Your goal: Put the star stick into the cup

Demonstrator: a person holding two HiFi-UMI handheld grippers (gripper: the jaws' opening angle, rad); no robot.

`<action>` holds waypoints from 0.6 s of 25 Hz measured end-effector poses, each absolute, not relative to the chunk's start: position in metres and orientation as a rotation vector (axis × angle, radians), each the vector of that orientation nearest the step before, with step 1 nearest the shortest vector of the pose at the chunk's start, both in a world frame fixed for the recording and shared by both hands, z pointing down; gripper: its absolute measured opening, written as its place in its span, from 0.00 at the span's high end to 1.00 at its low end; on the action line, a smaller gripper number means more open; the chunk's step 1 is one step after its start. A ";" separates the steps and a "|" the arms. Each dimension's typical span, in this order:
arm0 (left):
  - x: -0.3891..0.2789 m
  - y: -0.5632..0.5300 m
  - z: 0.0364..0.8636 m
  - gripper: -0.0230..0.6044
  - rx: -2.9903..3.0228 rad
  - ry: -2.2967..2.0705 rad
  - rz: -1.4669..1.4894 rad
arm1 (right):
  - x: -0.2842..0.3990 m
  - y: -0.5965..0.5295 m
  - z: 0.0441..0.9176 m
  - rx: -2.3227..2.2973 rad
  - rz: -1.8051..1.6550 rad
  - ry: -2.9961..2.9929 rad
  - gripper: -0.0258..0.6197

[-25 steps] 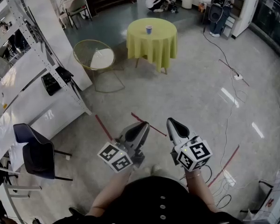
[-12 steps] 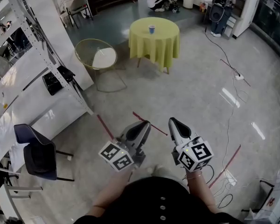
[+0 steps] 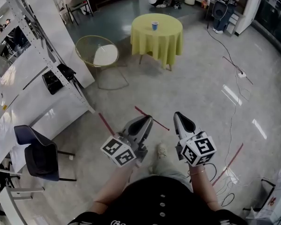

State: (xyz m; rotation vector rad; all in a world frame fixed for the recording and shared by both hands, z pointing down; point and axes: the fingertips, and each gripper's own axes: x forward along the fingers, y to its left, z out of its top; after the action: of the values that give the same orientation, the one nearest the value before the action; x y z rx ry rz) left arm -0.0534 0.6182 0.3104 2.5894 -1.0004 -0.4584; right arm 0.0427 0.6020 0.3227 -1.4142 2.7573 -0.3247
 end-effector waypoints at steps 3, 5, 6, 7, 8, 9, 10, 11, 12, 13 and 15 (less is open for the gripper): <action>-0.054 0.599 0.310 0.93 2.581 -1.010 -0.472 | 0.040 0.581 0.323 -1.407 -0.319 2.763 0.96; -0.054 0.586 0.312 0.93 2.578 -1.012 -0.474 | 0.038 0.566 0.324 -1.400 -0.312 2.765 0.96; -0.054 0.578 0.312 0.93 2.578 -1.012 -0.477 | 0.038 0.558 0.324 -1.395 -0.310 2.767 0.96; -0.052 0.570 0.312 0.93 2.579 -1.014 -0.480 | 0.039 0.549 0.325 -1.389 -0.309 2.769 0.96; -0.050 0.560 0.311 0.93 2.580 -1.017 -0.483 | 0.040 0.539 0.326 -1.382 -0.312 2.772 0.96; -0.048 0.550 0.310 0.93 2.581 -1.021 -0.484 | 0.042 0.529 0.326 -1.375 -0.316 2.775 0.96; -0.045 0.540 0.309 0.93 2.583 -1.024 -0.484 | 0.044 0.518 0.326 -1.369 -0.319 2.779 0.96; -0.042 0.528 0.307 0.93 2.584 -1.026 -0.485 | 0.045 0.507 0.325 -1.363 -0.320 2.782 0.96; -0.040 0.516 0.305 0.93 2.585 -1.028 -0.486 | 0.047 0.495 0.324 -1.356 -0.319 2.787 0.96; -0.037 0.505 0.303 0.93 2.585 -1.031 -0.487 | 0.048 0.484 0.322 -1.346 -0.320 2.792 0.96; -0.031 0.483 0.299 0.93 2.586 -1.039 -0.488 | 0.051 0.461 0.319 -1.323 -0.320 2.800 0.96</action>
State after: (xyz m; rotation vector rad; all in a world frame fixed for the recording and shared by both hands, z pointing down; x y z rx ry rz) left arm -0.0311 0.4827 0.2994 2.5863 -1.0394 -0.4882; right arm 0.0510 0.4607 0.3191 -1.3230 2.8004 -0.3205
